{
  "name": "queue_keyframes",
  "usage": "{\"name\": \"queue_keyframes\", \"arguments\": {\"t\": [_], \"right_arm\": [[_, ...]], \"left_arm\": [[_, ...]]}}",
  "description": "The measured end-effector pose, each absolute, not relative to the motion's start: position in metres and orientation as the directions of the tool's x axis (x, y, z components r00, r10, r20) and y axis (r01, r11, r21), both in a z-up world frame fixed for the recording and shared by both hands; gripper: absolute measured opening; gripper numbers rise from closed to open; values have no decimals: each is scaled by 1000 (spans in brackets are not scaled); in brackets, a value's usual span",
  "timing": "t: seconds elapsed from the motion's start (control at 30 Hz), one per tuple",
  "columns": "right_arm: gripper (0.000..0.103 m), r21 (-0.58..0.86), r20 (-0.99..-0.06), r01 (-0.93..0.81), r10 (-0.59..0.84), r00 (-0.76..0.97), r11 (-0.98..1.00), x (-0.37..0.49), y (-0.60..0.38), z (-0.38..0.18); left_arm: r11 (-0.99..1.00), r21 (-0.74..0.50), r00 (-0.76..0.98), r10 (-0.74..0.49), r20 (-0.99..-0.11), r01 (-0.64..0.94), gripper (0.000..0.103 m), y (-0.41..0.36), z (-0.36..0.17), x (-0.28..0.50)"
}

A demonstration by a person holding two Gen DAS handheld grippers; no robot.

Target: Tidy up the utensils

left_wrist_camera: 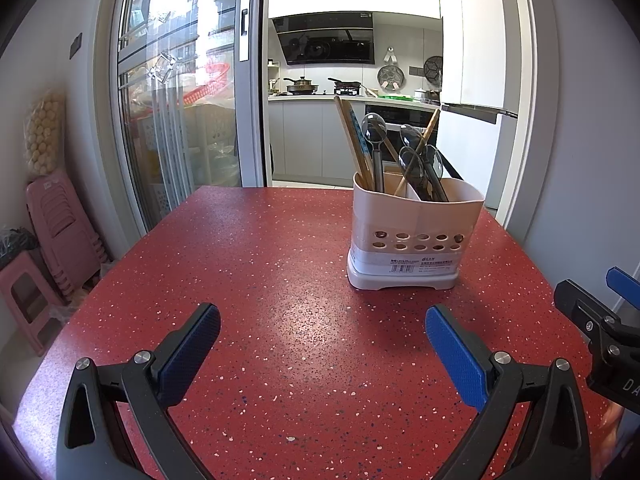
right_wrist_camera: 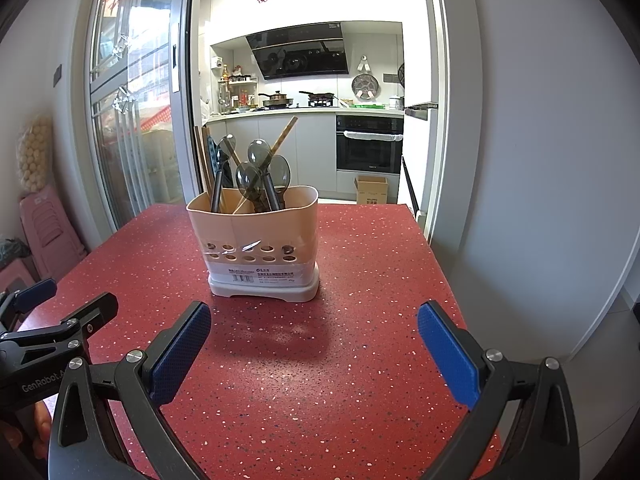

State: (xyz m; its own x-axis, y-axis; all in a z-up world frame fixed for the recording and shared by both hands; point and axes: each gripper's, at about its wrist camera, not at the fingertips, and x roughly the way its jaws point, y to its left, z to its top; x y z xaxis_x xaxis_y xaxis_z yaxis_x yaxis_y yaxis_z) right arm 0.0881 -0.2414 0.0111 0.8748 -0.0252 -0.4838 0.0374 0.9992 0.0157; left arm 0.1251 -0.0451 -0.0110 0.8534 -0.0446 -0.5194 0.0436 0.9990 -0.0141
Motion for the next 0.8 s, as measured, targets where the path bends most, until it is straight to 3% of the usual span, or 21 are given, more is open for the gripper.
{"name": "queue_keyframes", "arguments": {"t": [0.8], "right_arm": [[103, 15, -483, 38, -27, 875, 999, 88, -241, 11]], "left_arm": [[999, -13, 853, -41, -520, 41, 103, -45, -11, 126]]}}
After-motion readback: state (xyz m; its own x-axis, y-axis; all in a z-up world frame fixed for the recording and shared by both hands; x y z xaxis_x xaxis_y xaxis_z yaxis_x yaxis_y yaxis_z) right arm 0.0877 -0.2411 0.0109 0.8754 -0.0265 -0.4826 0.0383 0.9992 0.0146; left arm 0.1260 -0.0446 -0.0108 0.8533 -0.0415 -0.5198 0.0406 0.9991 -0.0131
